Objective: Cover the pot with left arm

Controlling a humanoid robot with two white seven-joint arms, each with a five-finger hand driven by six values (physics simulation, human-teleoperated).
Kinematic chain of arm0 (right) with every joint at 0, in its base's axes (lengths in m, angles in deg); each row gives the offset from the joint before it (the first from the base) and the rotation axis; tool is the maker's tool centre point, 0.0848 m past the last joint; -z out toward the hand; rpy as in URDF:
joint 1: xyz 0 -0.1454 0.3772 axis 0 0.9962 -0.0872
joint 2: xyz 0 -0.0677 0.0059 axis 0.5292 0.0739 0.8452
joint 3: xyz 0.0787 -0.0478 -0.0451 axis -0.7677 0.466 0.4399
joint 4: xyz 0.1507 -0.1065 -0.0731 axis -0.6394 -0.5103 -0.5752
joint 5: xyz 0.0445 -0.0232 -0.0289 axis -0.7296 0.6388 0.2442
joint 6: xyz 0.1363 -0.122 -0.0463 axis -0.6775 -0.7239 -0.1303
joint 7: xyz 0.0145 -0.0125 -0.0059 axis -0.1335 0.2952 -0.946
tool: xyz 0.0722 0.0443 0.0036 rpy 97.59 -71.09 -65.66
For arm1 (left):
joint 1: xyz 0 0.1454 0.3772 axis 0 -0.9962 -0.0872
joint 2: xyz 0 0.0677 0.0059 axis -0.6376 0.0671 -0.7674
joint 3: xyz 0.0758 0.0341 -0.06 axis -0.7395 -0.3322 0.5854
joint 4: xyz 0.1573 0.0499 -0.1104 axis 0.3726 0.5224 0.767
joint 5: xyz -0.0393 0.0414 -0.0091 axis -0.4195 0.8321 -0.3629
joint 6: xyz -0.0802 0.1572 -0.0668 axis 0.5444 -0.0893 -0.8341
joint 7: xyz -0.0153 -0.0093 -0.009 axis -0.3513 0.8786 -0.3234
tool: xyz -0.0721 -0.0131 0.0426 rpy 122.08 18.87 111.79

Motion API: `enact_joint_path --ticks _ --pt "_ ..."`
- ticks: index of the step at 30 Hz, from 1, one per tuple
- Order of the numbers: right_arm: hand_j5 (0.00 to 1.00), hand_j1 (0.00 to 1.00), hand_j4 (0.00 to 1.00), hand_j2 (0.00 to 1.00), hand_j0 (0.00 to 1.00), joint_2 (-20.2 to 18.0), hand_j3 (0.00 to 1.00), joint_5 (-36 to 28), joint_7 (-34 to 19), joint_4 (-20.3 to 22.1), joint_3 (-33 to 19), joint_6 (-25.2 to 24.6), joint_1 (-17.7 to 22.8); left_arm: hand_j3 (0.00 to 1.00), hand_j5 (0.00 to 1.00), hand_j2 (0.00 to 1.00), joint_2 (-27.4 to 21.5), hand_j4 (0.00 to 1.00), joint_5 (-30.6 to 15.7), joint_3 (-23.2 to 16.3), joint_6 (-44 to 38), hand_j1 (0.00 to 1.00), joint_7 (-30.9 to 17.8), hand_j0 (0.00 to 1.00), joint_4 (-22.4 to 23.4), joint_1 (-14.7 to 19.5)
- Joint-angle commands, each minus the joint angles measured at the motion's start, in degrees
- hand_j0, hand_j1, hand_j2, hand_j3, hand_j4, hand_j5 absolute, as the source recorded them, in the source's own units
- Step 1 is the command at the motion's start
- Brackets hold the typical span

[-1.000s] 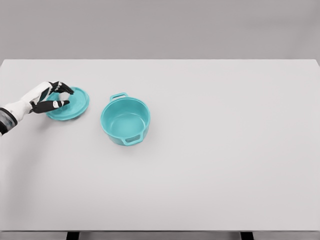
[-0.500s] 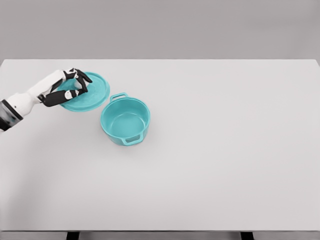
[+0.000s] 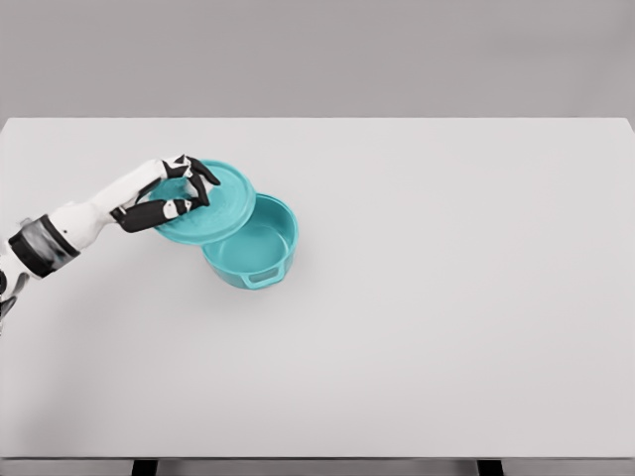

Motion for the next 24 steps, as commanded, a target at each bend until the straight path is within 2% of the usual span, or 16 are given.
enact_joint_path --ticks 1,6,8,24 --pt "1.00 1.00 1.00 1.00 1.00 0.00 1.00 0.04 -0.02 0.01 -0.01 0.02 0.00 0.31 0.31 0.31 1.38 0.31 1.02 0.16 -0.18 0.31 -0.12 0.31 -0.24 0.00" --pt "1.00 1.00 1.00 1.00 1.00 0.00 1.00 0.04 -0.02 0.01 -0.01 0.02 0.00 0.31 0.31 0.31 2.17 0.31 1.20 1.04 -0.27 0.31 -0.04 0.31 2.49 0.00" --pt "1.00 1.00 1.00 1.00 1.00 0.00 1.00 0.04 -0.02 0.01 -0.01 0.02 0.00 0.31 0.31 0.31 4.11 0.31 3.66 1.74 -0.35 0.31 -0.04 0.31 3.63 0.00" --pt "1.00 1.00 1.00 1.00 1.00 0.00 1.00 0.04 -0.02 0.01 -0.01 0.02 0.00 0.31 0.31 0.31 7.19 0.31 6.29 1.83 -0.27 0.31 -0.30 0.31 0.99 -2.11"
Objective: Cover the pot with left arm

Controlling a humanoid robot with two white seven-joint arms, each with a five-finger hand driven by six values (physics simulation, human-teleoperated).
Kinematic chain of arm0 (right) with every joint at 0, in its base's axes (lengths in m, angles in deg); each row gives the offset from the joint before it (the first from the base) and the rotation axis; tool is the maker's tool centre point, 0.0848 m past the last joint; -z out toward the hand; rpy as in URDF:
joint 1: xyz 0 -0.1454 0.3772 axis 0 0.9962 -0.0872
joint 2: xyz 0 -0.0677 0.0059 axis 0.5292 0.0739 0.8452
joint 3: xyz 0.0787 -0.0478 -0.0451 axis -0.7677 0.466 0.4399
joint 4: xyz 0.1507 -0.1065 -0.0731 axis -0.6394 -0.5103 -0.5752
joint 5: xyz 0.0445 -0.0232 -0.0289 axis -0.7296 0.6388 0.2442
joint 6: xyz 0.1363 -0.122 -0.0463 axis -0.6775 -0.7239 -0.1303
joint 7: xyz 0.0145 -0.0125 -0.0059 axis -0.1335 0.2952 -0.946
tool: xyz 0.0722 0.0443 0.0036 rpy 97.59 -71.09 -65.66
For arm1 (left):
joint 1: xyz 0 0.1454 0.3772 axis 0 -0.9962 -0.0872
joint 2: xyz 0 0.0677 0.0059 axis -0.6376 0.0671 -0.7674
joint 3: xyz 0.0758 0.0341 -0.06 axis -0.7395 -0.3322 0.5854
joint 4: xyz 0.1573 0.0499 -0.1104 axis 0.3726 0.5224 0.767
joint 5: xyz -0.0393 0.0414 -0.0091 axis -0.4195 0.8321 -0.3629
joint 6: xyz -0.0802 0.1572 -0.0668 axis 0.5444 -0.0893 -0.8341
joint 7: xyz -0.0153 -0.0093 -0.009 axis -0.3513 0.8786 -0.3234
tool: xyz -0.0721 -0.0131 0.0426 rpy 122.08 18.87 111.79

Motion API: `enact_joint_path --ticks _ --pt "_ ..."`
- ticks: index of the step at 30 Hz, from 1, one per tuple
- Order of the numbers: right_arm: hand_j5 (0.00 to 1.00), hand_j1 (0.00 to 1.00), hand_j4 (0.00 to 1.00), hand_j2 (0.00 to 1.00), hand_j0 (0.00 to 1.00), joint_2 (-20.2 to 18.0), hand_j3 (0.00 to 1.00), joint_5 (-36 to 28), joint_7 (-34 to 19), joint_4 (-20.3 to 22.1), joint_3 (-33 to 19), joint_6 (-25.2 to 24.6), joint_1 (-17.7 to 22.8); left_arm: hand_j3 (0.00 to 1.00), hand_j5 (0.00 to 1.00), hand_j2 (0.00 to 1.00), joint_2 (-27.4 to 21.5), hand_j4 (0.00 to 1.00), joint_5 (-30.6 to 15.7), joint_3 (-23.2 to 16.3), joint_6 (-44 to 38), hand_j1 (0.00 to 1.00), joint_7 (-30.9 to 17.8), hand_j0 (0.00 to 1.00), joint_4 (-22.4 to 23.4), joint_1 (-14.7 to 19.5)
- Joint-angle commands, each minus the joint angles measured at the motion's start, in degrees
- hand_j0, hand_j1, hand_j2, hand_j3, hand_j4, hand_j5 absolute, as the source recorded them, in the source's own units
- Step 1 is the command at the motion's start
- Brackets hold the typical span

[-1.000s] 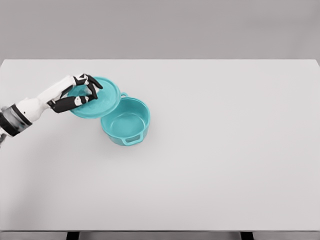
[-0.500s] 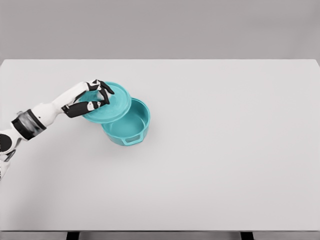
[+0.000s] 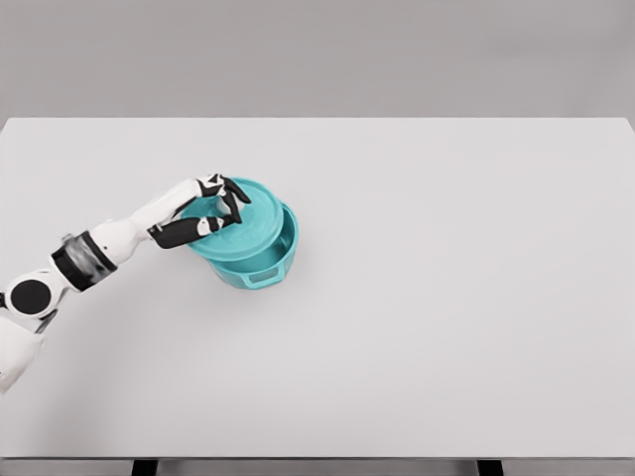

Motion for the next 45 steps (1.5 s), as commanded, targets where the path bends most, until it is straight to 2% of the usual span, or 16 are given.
enact_joint_path --ticks 1,35,37,39,45 --pt "1.00 1.00 1.00 1.00 1.00 0.00 1.00 0.04 -0.02 0.01 -0.01 0.01 0.00 0.31 0.31 0.31 0.27 0.31 -0.22 0.10 -0.18 0.31 -0.08 0.31 -1.09 -0.18" --pt "1.00 1.00 1.00 1.00 1.00 0.00 1.00 0.04 -0.02 0.01 -0.01 0.01 0.00 0.31 0.31 0.31 1.15 0.31 -0.13 -0.34 0.35 0.31 0.00 0.31 -1.80 -0.88" --pt "1.00 1.00 1.00 1.00 1.00 0.00 1.00 0.04 -0.02 0.01 -0.01 0.01 0.00 0.34 0.34 0.34 1.32 0.34 -0.13 -0.25 0.35 0.34 0.00 0.34 -1.80 -0.88" --pt "1.00 1.00 1.00 1.00 1.00 0.00 1.00 0.04 -0.02 0.01 -0.01 0.01 0.00 0.41 0.41 0.41 1.32 0.41 -0.05 -0.08 0.35 0.41 0.00 0.41 -1.62 -0.79" --pt "1.00 1.00 1.00 1.00 1.00 0.00 1.00 0.04 -0.02 0.01 -0.01 0.01 0.00 0.49 0.49 0.49 2.03 0.49 -0.05 -0.08 0.43 0.49 0.27 0.49 -1.36 -0.70"
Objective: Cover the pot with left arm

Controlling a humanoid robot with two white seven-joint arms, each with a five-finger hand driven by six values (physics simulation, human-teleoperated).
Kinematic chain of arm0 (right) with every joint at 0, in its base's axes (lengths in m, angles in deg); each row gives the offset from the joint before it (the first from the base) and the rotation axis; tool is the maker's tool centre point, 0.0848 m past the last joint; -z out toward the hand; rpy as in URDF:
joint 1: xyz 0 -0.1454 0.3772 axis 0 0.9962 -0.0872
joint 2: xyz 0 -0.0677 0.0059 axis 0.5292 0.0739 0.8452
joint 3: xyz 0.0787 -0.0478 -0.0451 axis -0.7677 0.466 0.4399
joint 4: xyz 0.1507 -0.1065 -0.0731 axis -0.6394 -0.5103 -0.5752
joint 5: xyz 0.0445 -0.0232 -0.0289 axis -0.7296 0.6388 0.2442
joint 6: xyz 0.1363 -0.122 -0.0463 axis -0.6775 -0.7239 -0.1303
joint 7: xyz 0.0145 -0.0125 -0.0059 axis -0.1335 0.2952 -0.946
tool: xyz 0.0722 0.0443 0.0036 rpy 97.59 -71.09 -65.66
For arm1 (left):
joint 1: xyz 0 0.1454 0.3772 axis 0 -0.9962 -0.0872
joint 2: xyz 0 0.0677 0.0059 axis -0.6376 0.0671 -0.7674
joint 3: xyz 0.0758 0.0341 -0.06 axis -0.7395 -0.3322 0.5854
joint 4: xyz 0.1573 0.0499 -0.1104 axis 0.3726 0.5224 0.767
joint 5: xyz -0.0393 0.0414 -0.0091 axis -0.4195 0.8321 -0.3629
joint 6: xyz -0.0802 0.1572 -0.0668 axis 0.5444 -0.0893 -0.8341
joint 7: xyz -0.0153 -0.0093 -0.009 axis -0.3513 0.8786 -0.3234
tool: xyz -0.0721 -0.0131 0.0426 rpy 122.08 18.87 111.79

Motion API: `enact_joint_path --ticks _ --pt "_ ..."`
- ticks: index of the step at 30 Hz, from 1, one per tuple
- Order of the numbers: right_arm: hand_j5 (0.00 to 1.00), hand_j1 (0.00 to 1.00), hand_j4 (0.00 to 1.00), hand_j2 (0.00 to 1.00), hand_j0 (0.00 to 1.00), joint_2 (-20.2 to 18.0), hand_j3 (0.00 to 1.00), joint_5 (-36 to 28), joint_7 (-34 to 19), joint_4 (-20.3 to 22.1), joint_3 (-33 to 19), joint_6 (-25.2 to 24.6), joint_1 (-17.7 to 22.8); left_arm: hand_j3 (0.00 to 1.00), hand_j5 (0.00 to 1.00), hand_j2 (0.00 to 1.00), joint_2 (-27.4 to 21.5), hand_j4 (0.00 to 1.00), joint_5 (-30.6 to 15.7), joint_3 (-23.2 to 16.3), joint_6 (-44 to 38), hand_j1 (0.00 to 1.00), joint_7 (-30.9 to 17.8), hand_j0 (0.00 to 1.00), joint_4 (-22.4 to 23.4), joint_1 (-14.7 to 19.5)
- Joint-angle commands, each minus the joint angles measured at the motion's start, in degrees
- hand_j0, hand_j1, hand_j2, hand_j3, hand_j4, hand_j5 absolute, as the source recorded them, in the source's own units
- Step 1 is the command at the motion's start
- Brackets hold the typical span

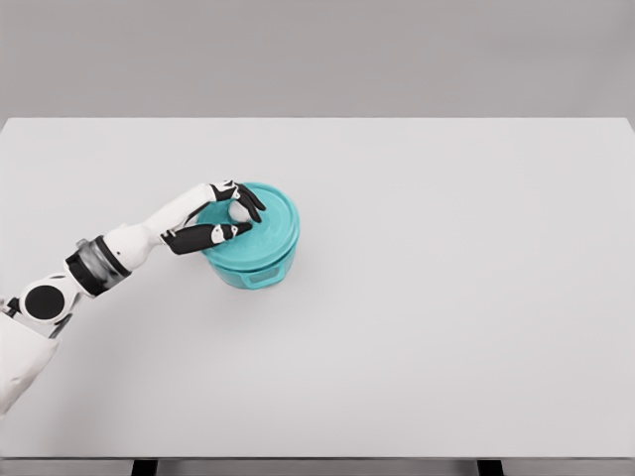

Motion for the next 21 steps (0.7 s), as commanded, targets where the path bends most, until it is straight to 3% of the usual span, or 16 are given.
enact_joint_path --ticks 1,8,21 --pt "1.00 1.00 1.00 1.00 1.00 0.00 1.00 0.04 -0.02 -0.08 -0.01 0.02 0.00 0.50 0.50 0.50 0.20 0.50 -0.48 -0.01 -0.11 0.50 0.11 0.50 0.08 0.00" --pt "1.00 1.00 1.00 1.00 1.00 0.00 1.00 0.04 -0.02 0.01 -0.01 0.02 0.00 0.63 0.63 0.63 0.11 0.63 -0.48 0.08 -0.20 0.63 0.20 0.63 0.17 0.09" --pt "1.00 1.00 1.00 1.00 1.00 0.00 1.00 0.04 -0.02 0.01 -0.01 0.02 0.00 0.74 0.74 0.74 0.73 0.74 -0.40 0.08 -0.20 0.74 0.29 0.74 0.52 0.44"
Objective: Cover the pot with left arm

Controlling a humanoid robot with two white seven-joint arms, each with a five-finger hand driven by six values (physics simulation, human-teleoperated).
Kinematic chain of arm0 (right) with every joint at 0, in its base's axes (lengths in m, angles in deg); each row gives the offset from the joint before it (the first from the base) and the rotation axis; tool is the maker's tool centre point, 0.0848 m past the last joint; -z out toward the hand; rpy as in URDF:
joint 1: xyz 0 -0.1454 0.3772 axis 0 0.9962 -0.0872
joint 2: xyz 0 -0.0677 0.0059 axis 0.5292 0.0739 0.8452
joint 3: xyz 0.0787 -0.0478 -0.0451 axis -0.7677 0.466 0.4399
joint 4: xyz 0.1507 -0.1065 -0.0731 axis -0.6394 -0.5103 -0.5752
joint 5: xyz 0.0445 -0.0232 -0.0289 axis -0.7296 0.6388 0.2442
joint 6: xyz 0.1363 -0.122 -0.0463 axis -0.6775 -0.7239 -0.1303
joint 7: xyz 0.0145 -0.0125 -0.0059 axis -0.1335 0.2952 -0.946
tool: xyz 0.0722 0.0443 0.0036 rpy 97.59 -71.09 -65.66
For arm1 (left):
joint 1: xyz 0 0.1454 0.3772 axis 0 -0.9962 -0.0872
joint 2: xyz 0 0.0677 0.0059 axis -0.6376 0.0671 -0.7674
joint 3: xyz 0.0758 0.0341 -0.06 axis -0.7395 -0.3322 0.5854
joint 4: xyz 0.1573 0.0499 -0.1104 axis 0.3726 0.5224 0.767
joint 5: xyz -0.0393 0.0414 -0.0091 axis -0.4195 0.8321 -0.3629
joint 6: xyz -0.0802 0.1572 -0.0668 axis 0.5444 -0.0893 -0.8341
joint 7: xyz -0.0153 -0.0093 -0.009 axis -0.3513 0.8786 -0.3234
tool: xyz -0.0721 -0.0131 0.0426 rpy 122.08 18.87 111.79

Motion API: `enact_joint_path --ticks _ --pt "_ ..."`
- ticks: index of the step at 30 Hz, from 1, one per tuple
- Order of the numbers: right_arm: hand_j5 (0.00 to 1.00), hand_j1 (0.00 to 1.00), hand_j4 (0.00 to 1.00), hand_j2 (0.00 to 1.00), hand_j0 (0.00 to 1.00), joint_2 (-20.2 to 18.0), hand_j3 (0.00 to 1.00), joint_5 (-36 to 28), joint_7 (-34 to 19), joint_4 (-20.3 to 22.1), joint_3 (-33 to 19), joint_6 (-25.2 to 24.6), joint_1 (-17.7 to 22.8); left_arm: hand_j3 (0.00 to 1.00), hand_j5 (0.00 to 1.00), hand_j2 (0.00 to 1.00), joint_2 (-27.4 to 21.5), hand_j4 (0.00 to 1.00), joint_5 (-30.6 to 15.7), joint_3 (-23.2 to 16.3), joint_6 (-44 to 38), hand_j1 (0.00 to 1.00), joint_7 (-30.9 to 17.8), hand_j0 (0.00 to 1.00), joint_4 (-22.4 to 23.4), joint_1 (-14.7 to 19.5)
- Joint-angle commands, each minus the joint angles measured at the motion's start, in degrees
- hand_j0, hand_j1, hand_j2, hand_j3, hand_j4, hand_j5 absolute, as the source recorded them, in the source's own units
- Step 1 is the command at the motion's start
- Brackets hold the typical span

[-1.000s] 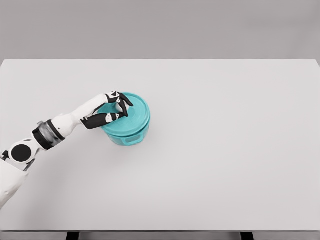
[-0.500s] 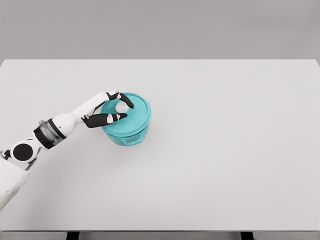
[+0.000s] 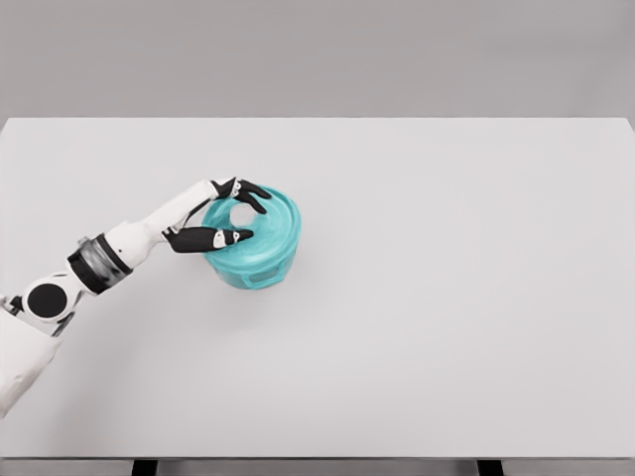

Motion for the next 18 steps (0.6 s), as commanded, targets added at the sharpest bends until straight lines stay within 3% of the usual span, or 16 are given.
enact_joint_path --ticks 1,5,12,15,18 --pt "1.00 1.00 1.00 1.00 1.00 0.00 1.00 0.04 -0.02 0.01 -0.01 0.02 0.00 0.74 0.74 0.74 0.18 0.74 -0.50 0.03 -0.12 0.74 -0.19 0.74 0.04 0.00" --pt "1.00 1.00 1.00 1.00 1.00 0.00 1.00 0.04 -0.02 0.01 -0.01 0.02 0.00 0.83 0.83 0.83 -0.17 0.83 -0.50 0.03 -0.56 0.83 -0.19 0.83 0.04 -0.09" --pt "1.00 1.00 1.00 1.00 1.00 0.00 1.00 0.04 -0.02 0.01 -0.01 0.02 0.00 0.86 0.86 0.86 -0.96 0.86 -0.50 0.03 -0.82 0.86 -0.37 0.86 0.04 -0.18" --pt "1.00 1.00 1.00 1.00 1.00 0.00 1.00 0.04 -0.02 0.01 -0.01 0.02 0.00 0.97 0.97 0.97 -0.70 0.97 -0.41 0.03 -0.82 0.97 -0.37 0.97 0.04 0.00" --pt "1.00 1.00 1.00 1.00 1.00 0.00 1.00 0.04 -0.02 0.01 -0.01 0.02 0.00 1.00 1.00 1.00 -0.35 1.00 0.64 0.20 -0.82 1.00 -0.28 1.00 0.13 0.09"
